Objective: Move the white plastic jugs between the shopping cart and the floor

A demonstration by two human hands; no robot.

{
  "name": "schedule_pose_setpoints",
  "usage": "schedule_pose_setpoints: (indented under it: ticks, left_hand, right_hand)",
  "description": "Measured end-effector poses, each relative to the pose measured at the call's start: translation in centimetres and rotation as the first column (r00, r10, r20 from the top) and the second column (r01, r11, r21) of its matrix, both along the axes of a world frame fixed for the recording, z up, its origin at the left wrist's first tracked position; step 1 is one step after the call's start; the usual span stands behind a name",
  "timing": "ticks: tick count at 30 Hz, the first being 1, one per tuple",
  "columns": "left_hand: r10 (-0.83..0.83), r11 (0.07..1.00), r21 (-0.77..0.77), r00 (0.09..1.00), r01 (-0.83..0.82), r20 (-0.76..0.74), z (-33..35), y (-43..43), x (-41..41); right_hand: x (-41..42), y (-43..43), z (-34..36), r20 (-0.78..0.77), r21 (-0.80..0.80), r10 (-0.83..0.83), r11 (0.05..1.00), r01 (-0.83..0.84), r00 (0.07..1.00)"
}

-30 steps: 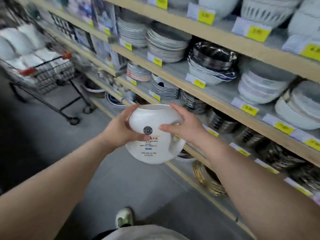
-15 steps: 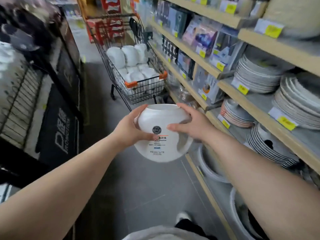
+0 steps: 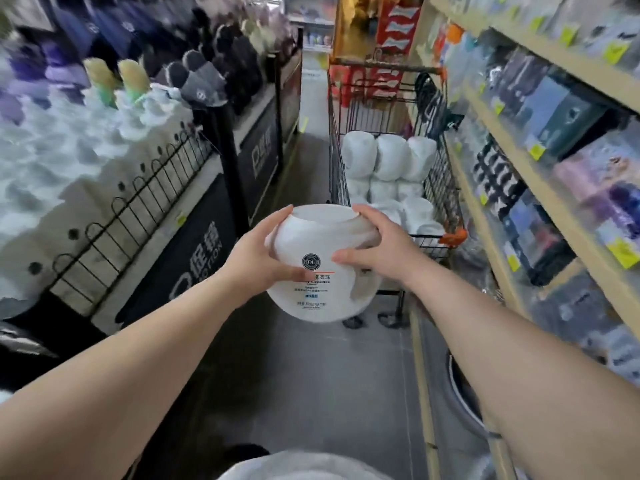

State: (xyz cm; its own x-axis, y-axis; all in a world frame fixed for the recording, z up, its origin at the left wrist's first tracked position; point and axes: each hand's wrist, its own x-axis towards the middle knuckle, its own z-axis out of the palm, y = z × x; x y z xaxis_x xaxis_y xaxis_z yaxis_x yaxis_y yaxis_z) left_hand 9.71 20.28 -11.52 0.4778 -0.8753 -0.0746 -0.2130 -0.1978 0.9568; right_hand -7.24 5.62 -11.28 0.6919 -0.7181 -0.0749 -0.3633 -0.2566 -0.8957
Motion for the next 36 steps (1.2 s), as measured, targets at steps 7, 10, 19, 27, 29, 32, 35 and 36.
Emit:
schedule_pose_setpoints:
  ticks: [7,10,19,27,29,32,35,36]
  left_hand:
    - [0.032,0.999,0.010,0.999,-0.031,-0.008,-1.2,-8.0,9.7]
    - [-0.029,0.999,0.016,1.000,0.029,0.001,-1.7,-13.4,14.6]
    - [-0.294,0.956,0.030,0.955,0.293,0.031,-0.4,-32.0,25.4]
    - [-0.541,0.838,0.108,0.840,0.535,0.038,-3.4,-48.6,23.7]
    - [-0.586,0.808,0.129,0.808,0.575,0.065,-4.2,-52.5,22.7]
    - [-0.670,0.738,0.194,0.736,0.647,0.096,-5.2,-57.4,21.4]
    - [-0.732,0.677,0.233,0.671,0.698,0.114,-5.9,-61.8,20.0]
    - [-0.754,0.654,0.248,0.642,0.715,0.139,-6.1,-63.2,19.4]
  right_hand:
    - [10.4,-9.4,-1.5,0.054,0.039,0.037,0.998,-0.039,0.998]
    - [14.7,-13.8,-2.0,0.074,0.060,-0.020,0.998,0.016,0.997]
    - [21.8,-26.7,-1.1,0.088,0.103,-0.315,0.946,0.306,0.945]
    - [18.2,-38.4,-4.1,0.034,0.152,-0.523,0.845,0.513,0.852]
    - [17.0,-40.9,-4.6,0.003,0.171,-0.553,0.821,0.544,0.833]
    - [15.3,-43.6,-5.5,-0.030,0.193,-0.595,0.785,0.589,0.803]
    - [13.8,-45.7,-6.5,-0.063,0.209,-0.657,0.727,0.654,0.751]
    - [13.3,-46.3,-6.8,-0.078,0.195,-0.687,0.701,0.687,0.723]
